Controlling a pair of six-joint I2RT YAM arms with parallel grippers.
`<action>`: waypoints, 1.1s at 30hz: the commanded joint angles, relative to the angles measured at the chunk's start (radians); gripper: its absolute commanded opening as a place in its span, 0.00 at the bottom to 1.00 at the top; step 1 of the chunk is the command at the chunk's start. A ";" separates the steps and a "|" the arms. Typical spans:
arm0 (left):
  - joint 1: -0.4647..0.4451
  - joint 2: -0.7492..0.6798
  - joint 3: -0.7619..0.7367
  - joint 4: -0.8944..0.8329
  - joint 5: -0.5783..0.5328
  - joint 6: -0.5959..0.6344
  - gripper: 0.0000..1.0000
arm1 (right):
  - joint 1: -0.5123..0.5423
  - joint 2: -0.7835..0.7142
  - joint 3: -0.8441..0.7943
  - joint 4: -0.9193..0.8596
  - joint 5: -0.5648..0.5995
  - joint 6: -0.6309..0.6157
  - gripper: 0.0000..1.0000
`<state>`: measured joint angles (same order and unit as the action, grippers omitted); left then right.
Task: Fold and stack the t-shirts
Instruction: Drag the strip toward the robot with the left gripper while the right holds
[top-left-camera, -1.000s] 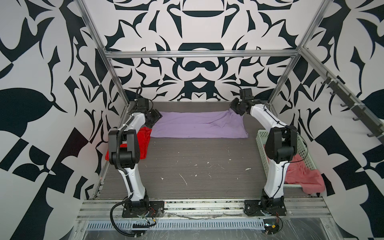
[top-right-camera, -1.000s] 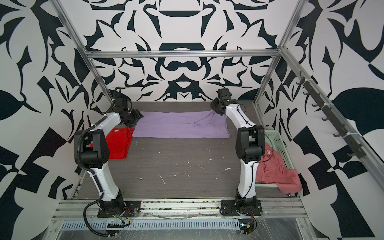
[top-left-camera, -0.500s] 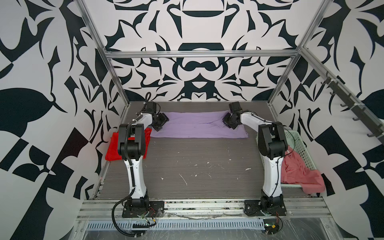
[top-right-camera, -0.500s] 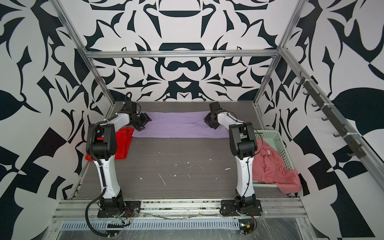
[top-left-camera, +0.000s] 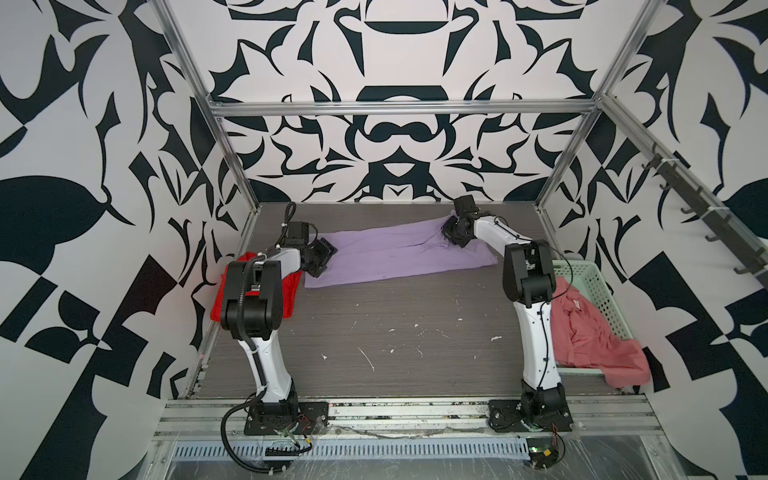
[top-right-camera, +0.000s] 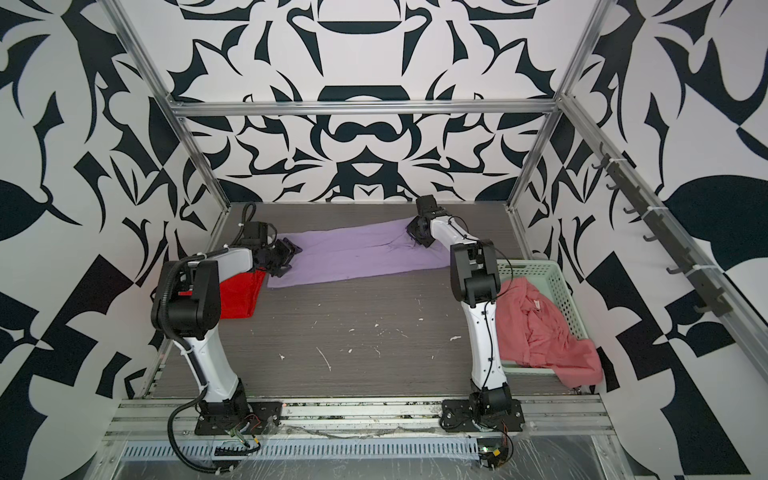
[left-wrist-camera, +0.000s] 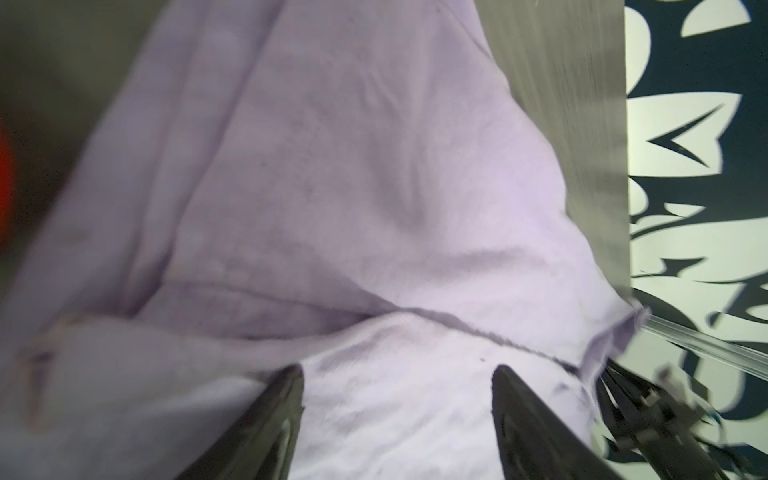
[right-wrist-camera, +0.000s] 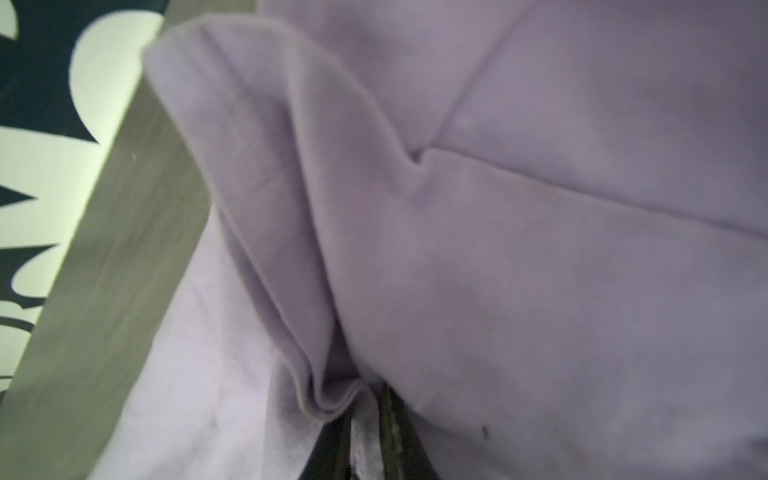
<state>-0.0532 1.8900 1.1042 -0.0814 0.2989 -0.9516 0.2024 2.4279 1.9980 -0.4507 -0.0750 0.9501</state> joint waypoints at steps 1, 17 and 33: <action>-0.058 -0.051 -0.179 -0.060 0.022 -0.163 0.75 | 0.000 0.075 0.121 -0.014 -0.011 0.052 0.19; -0.534 -0.382 -0.613 0.062 -0.125 -0.547 0.80 | 0.130 0.411 0.469 0.386 -0.125 0.246 0.23; -0.967 -0.040 -0.421 0.489 -0.139 -0.783 0.74 | 0.157 0.413 0.594 0.524 -0.186 0.225 0.31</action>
<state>-1.0065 1.8816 0.7376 0.7040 0.1944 -1.7187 0.3729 2.9238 2.5778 0.0704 -0.2348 1.2045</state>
